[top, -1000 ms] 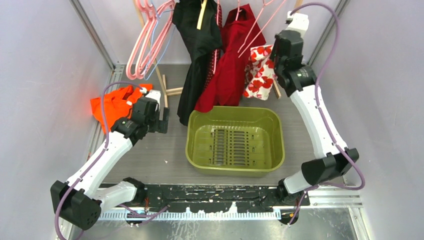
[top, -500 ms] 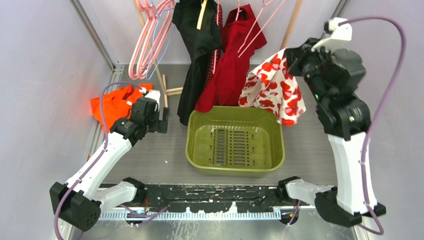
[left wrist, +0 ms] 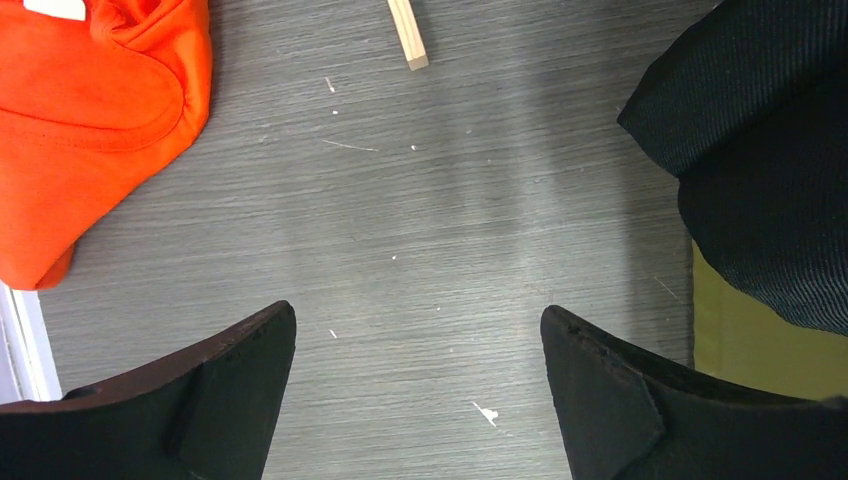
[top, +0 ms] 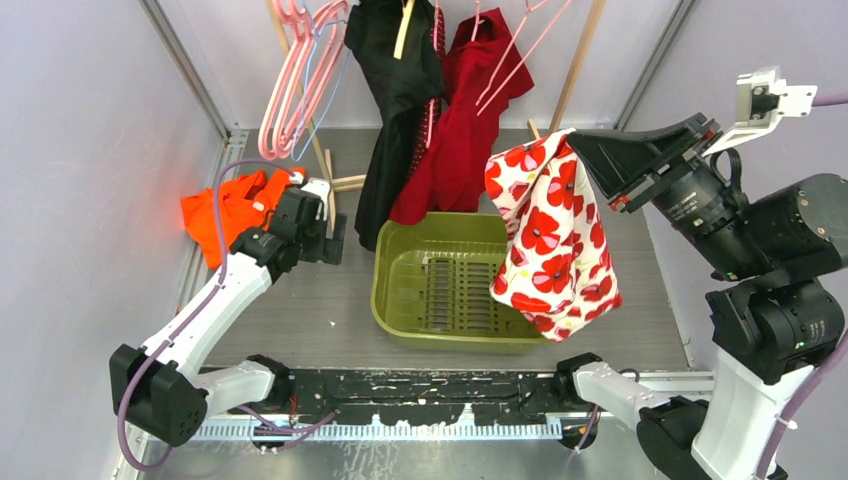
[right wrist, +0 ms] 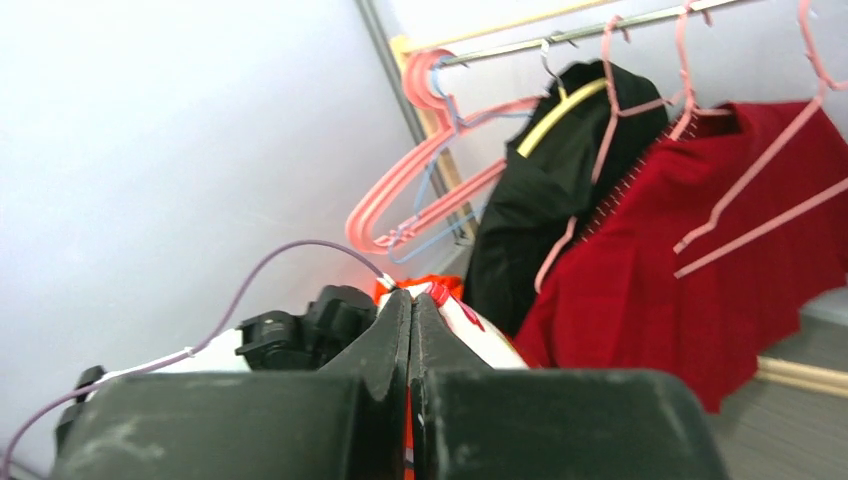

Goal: Remove the skirt from the hanger
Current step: Pick up the skirt from the center of the board, then place the skirt in the bin.

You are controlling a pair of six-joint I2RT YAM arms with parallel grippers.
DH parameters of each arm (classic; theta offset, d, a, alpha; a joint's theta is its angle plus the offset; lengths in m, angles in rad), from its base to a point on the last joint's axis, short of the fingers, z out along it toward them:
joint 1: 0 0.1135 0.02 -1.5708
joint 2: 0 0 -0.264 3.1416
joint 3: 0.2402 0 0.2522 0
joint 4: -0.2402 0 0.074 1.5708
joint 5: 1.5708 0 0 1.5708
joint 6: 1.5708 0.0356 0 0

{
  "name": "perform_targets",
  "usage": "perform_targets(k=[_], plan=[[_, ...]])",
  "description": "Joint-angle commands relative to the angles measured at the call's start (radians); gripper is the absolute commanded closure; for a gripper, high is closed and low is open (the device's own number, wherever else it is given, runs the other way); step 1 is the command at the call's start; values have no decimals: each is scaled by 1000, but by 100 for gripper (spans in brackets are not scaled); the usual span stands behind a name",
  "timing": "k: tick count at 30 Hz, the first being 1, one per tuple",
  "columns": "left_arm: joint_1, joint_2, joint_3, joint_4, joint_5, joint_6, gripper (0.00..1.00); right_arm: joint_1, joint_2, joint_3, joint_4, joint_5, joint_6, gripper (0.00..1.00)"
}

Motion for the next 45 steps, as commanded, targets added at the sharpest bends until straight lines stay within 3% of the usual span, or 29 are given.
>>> perform_targets(k=[1, 16, 22, 28, 35, 40, 42, 44, 45], plan=[[-3, -22, 33, 48, 19, -3, 9, 6, 35, 63, 154, -99, 66, 99], [-3, -115, -31, 25, -22, -27, 9, 6, 196, 113, 345, -74, 83, 99], [-3, -124, -46, 24, -32, -25, 9, 6, 186, -59, 347, -65, 72, 99], [-3, -100, -49, 30, -32, -17, 8, 31, 83, -370, 277, -45, 58, 99], [-3, -41, -30, 48, -19, 3, 8, 123, 26, -464, -27, 16, -60, 99], [-3, -9, -6, 60, -4, -1, 9, 135, -38, -573, -109, 60, -72, 99], [-3, -3, 2, 63, -2, -2, 9, 135, -48, -600, -152, 88, -99, 92], [-3, -1, 2, 67, -1, -4, 9, 137, -54, -646, -175, 108, -126, 74], [-3, -1, 2, 68, -1, -6, 9, 138, -56, -666, -174, 119, -129, 71]])
